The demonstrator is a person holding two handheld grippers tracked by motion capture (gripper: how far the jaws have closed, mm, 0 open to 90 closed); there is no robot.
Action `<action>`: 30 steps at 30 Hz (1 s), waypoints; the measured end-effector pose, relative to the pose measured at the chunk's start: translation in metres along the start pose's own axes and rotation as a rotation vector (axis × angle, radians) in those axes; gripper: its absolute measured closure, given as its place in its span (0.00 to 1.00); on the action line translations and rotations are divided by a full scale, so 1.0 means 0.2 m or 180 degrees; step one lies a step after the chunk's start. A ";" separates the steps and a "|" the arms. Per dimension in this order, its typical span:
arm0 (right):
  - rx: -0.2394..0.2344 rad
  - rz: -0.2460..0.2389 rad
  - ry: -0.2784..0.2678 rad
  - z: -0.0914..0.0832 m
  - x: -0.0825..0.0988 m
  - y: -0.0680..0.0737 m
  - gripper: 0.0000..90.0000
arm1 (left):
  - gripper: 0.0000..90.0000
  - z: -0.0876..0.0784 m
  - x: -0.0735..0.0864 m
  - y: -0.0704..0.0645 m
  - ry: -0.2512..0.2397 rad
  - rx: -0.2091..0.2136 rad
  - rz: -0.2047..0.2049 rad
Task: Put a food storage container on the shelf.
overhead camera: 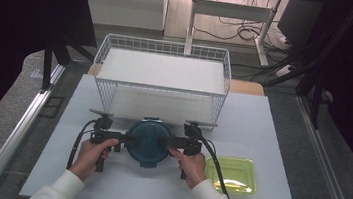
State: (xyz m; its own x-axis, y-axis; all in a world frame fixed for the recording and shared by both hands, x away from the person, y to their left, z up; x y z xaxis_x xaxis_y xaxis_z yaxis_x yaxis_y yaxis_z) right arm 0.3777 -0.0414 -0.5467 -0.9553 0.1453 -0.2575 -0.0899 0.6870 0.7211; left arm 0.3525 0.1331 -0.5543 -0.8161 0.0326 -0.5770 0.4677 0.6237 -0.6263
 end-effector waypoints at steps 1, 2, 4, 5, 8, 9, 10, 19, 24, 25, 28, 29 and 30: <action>0.0005 -0.0015 -0.0008 0.00 0.00 0.00 0.31 | 0.40 0.00 0.00 0.00 -0.0012 -0.0002 -0.0001; 0.0015 -0.0019 -0.0026 -0.01 0.01 0.01 0.32 | 0.40 -0.01 0.00 -0.01 -0.0024 -0.0007 0.0000; 0.0011 -0.0008 -0.0029 -0.01 0.01 0.01 0.32 | 0.41 -0.01 0.00 -0.01 -0.0034 -0.0019 0.0019; 0.0007 -0.0007 -0.0035 -0.01 0.01 0.01 0.32 | 0.41 -0.01 0.00 -0.02 -0.0043 -0.0030 0.0027; -0.0010 -0.0011 -0.0036 -0.02 0.02 0.01 0.31 | 0.42 -0.02 0.00 -0.04 -0.0054 -0.0043 0.0064; -0.0008 0.0007 -0.0035 -0.03 0.03 0.01 0.31 | 0.43 -0.02 0.00 -0.05 -0.0053 -0.0045 0.0081; -0.0004 -0.0031 -0.0043 -0.04 0.03 0.01 0.31 | 0.43 -0.02 0.00 -0.05 -0.0058 -0.0043 0.0093; -0.0029 -0.0105 -0.0164 -0.15 0.04 0.05 0.31 | 0.43 -0.05 -0.03 -0.15 -0.0100 -0.0017 0.0271; -0.0031 -0.0178 -0.0239 -0.22 0.06 0.08 0.31 | 0.43 -0.07 -0.05 -0.22 -0.0145 0.0001 0.0367; -0.0031 -0.0178 -0.0239 -0.22 0.06 0.08 0.31 | 0.43 -0.07 -0.05 -0.23 -0.0158 -0.0001 0.0386; -0.0050 -0.0232 -0.0304 -0.27 0.05 0.12 0.31 | 0.44 -0.10 -0.09 -0.28 -0.0212 0.0002 0.0460; -0.0050 -0.0232 -0.0304 -0.27 0.05 0.12 0.31 | 0.44 -0.10 -0.09 -0.28 -0.0212 0.0002 0.0460; -0.0051 -0.0268 -0.0343 -0.30 0.04 0.14 0.31 | 0.44 -0.12 -0.11 -0.31 -0.0243 0.0011 0.0476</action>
Point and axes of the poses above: each handheld gripper's, and its own axes: z roughly forward along the jaws, x roughly out of its underside, y roughly to its left, the point moved 8 cm from there along z, roughly forward along the jaws, and after that the axes turned 13 degrees about z, right-handed, at the moved point
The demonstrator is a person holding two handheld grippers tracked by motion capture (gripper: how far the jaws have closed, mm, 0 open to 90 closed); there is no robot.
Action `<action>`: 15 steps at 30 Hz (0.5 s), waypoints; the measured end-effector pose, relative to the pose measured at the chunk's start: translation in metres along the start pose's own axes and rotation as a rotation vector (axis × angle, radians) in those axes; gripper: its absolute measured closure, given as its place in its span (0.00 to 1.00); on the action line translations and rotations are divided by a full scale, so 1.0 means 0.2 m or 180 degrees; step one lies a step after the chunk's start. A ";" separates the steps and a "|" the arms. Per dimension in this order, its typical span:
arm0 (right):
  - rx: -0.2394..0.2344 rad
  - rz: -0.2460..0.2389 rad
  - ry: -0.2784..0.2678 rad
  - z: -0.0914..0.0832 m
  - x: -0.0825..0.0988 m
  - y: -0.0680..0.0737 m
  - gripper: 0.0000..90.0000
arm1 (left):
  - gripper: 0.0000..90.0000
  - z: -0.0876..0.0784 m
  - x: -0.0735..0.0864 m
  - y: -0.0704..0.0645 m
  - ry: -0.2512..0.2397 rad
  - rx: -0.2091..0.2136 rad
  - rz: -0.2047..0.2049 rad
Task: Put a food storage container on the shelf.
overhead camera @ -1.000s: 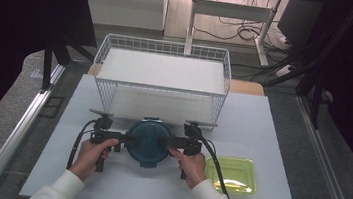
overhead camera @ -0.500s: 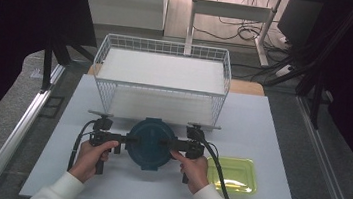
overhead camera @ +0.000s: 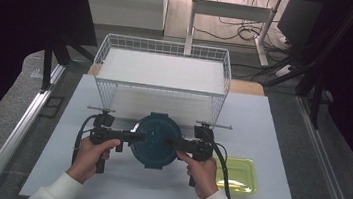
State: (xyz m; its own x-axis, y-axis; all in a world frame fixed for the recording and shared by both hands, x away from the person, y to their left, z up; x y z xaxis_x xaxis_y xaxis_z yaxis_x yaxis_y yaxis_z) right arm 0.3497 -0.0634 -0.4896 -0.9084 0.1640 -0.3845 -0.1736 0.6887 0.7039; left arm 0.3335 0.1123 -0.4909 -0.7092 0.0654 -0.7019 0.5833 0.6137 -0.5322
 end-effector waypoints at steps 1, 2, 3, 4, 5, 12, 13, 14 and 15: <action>0.0002 -0.0024 -0.0015 -0.01 -0.01 0.01 0.31 | 0.44 0.00 0.00 0.00 0.0000 0.0000 0.0000; 0.0002 -0.0033 -0.0027 -0.02 -0.02 0.02 0.31 | 0.44 -0.01 -0.03 -0.02 -0.0020 0.0002 0.0026; 0.0002 -0.0045 -0.0040 -0.04 -0.03 0.03 0.31 | 0.44 -0.01 -0.03 -0.02 -0.0020 0.0002 0.0026; 0.0002 -0.0060 -0.0046 -0.05 -0.04 0.04 0.31 | 0.44 -0.02 -0.05 -0.03 -0.0037 0.0000 0.0045; 0.0002 -0.0060 -0.0046 -0.05 -0.04 0.04 0.31 | 0.44 -0.02 -0.05 -0.03 -0.0037 0.0000 0.0045; -0.0020 -0.0118 -0.0108 -0.11 -0.11 0.11 0.31 | 0.44 -0.06 -0.16 -0.08 -0.0075 -0.0012 0.0096; -0.0023 -0.0123 -0.0113 -0.11 -0.12 0.13 0.31 | 0.44 -0.07 -0.17 -0.08 -0.0082 -0.0014 0.0105; -0.0028 -0.0142 -0.0124 -0.12 -0.14 0.15 0.31 | 0.44 -0.08 -0.19 -0.09 -0.0089 -0.0017 0.0111; -0.0028 -0.0142 -0.0124 -0.12 -0.14 0.15 0.31 | 0.44 -0.09 -0.20 -0.09 -0.0100 -0.0023 0.0120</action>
Point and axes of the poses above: each handheld gripper's, and its own axes: z roughly forward along the jaws, x roughly out of its underside, y roughly to its left, the point moved 8 cm from there along z, roughly forward along the jaws, and after that the axes turned 13 degrees about z, right-handed, at the moved point
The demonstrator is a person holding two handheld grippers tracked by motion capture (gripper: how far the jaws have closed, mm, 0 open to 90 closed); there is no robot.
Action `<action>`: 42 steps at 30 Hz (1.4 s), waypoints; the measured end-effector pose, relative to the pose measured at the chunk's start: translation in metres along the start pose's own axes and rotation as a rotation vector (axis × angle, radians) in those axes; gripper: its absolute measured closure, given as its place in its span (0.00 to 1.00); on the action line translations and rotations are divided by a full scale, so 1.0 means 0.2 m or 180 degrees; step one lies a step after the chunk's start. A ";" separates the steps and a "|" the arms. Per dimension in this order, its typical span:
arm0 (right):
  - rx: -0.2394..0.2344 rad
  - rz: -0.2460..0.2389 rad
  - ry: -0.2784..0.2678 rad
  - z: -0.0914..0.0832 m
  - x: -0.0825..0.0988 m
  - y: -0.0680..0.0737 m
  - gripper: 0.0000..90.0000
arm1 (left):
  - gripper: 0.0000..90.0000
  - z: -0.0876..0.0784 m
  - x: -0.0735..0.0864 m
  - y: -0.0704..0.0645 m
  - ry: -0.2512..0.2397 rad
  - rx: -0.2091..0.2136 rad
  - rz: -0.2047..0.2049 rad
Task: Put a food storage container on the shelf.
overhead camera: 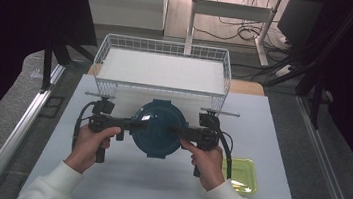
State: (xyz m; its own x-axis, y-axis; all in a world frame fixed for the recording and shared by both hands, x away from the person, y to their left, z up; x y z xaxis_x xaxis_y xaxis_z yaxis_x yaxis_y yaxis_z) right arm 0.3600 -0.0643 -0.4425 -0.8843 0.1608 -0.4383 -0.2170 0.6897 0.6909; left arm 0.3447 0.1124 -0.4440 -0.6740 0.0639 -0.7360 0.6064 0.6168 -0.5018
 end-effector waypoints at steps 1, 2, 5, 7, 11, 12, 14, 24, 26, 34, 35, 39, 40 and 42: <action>-0.0006 -0.0007 -0.0005 -0.01 -0.01 0.01 0.31 | 0.44 -0.01 -0.02 0.00 -0.0009 -0.0006 0.0012; -0.0017 -0.0017 -0.0016 -0.01 -0.03 0.03 0.31 | 0.44 -0.02 -0.04 -0.01 -0.0015 -0.0011 0.0025; -0.0036 -0.0076 -0.0063 -0.03 -0.09 0.10 0.31 | 0.44 -0.06 -0.12 -0.02 -0.0059 -0.0028 0.0073; -0.0049 -0.0086 -0.0068 -0.04 -0.10 0.11 0.31 | 0.44 -0.07 -0.15 -0.02 -0.0077 -0.0038 0.0082; -0.0095 -0.0103 -0.0100 -0.06 -0.19 0.18 0.31 | 0.44 -0.11 -0.26 -0.04 -0.0148 -0.0078 0.0152; -0.0095 -0.0103 -0.0100 -0.06 -0.19 0.18 0.31 | 0.44 -0.11 -0.26 -0.04 -0.0148 -0.0078 0.0152; -0.0096 -0.0147 -0.0132 -0.08 -0.23 0.21 0.31 | 0.44 -0.12 -0.31 -0.04 -0.0165 -0.0067 0.0179; -0.0113 -0.0164 -0.0219 -0.14 -0.38 0.29 0.31 | 0.45 -0.15 -0.48 -0.06 -0.0214 -0.0030 0.0272; -0.0107 -0.0170 -0.0230 -0.15 -0.40 0.30 0.31 | 0.45 -0.15 -0.52 -0.06 -0.0217 -0.0018 0.0287; -0.0118 -0.0165 -0.0261 -0.15 -0.50 0.33 0.31 | 0.45 -0.15 -0.62 -0.04 -0.0244 -0.0017 0.0324; -0.0118 -0.0163 -0.0258 -0.15 -0.51 0.34 0.32 | 0.45 -0.15 -0.64 -0.04 -0.0248 -0.0013 0.0321; -0.0116 -0.0168 -0.0255 -0.14 -0.55 0.34 0.32 | 0.45 -0.14 -0.68 -0.01 -0.0248 -0.0009 0.0306; -0.0118 -0.0167 -0.0247 -0.13 -0.56 0.35 0.32 | 0.45 -0.14 -0.69 -0.01 -0.0248 -0.0011 0.0311; -0.0140 -0.0141 -0.0210 -0.13 -0.59 0.35 0.32 | 0.46 -0.15 -0.72 0.00 -0.0262 -0.0014 0.0321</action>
Point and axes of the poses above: each handheld gripper's, and its own axes: z roughly forward along the jaws, x roughly out of its underside, y roughly to its left, the point moved 8 cm from there along z, roughly forward along the jaws, and after that the axes turned 13 degrees about z, right-handed, at the moved point
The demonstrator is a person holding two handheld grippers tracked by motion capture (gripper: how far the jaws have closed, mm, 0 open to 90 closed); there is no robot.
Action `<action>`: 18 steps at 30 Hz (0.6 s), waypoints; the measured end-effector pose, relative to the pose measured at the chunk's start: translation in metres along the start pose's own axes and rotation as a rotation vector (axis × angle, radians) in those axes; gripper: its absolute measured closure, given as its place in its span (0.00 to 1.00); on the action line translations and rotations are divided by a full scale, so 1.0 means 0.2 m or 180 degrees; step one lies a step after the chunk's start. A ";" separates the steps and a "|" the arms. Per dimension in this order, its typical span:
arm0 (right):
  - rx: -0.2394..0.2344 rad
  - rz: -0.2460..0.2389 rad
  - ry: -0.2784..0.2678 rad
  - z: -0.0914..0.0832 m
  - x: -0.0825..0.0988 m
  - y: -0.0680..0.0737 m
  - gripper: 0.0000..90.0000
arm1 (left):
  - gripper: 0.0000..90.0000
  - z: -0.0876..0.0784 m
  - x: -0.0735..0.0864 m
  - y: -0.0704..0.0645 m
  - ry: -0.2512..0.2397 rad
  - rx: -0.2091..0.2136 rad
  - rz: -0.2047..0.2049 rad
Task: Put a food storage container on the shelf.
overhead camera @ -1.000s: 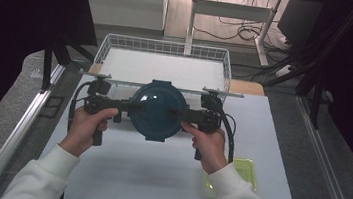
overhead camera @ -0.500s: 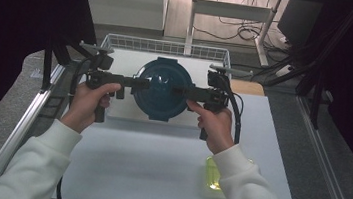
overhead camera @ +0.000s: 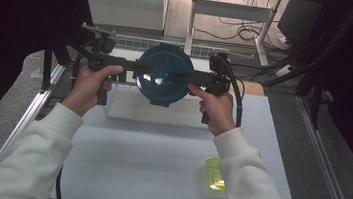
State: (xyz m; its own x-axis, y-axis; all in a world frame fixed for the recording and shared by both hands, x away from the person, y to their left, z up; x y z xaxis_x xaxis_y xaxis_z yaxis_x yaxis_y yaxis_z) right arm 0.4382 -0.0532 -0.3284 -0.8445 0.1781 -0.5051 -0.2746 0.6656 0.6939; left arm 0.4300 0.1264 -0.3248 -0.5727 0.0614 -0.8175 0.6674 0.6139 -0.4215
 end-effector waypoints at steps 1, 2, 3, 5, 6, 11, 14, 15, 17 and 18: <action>-0.0005 0.0007 0.0004 0.00 -0.01 0.00 0.32 | 0.46 0.00 -0.01 0.00 -0.0007 -0.0002 -0.0002; -0.0011 0.0019 -0.0002 0.01 -0.02 0.01 0.32 | 0.46 0.00 -0.02 0.01 -0.0017 0.0000 0.0004; -0.0011 0.0019 -0.0002 0.01 -0.02 0.01 0.32 | 0.46 0.00 -0.02 0.01 -0.0017 0.0000 0.0004; -0.0004 -0.0001 -0.0018 0.01 -0.04 0.01 0.32 | 0.46 0.01 -0.04 0.02 -0.0025 0.0015 -0.0004; 0.0006 0.0003 -0.0019 0.01 -0.05 0.01 0.32 | 0.46 0.01 -0.05 0.03 -0.0027 0.0022 -0.0011; 0.0043 0.0004 -0.0027 0.02 -0.11 0.00 0.32 | 0.46 0.05 -0.09 0.07 -0.0028 0.0044 -0.0036; 0.0052 0.0010 -0.0026 0.04 -0.14 -0.01 0.32 | 0.46 0.07 -0.11 0.09 -0.0046 0.0042 -0.0066; 0.0057 -0.0001 -0.0035 0.05 -0.15 -0.01 0.32 | 0.46 0.07 -0.11 0.10 -0.0063 0.0049 -0.0078; 0.0068 -0.0019 -0.0033 0.05 -0.17 -0.01 0.32 | 0.46 0.08 -0.11 0.11 -0.0050 0.0057 -0.0081; 0.0094 -0.0031 -0.0032 0.06 -0.19 -0.02 0.31 | 0.46 0.09 -0.12 0.13 -0.0066 0.0075 -0.0118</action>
State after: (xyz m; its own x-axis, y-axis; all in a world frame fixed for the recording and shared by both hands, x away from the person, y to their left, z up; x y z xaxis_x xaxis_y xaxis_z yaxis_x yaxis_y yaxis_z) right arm 0.4763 -0.0535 -0.3186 -0.8372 0.1785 -0.5169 -0.2691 0.6884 0.6736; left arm 0.4699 0.1260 -0.3231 -0.5875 0.0223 -0.8089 0.6569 0.5969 -0.4606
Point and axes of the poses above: each handheld gripper's, and its own axes: z roughly forward along the jaws, x roughly out of its underside, y roughly to its left, the point moved 8 cm from there along z, roughly forward along the jaws, and after that the axes turned 13 degrees about z, right-handed, at the moved point
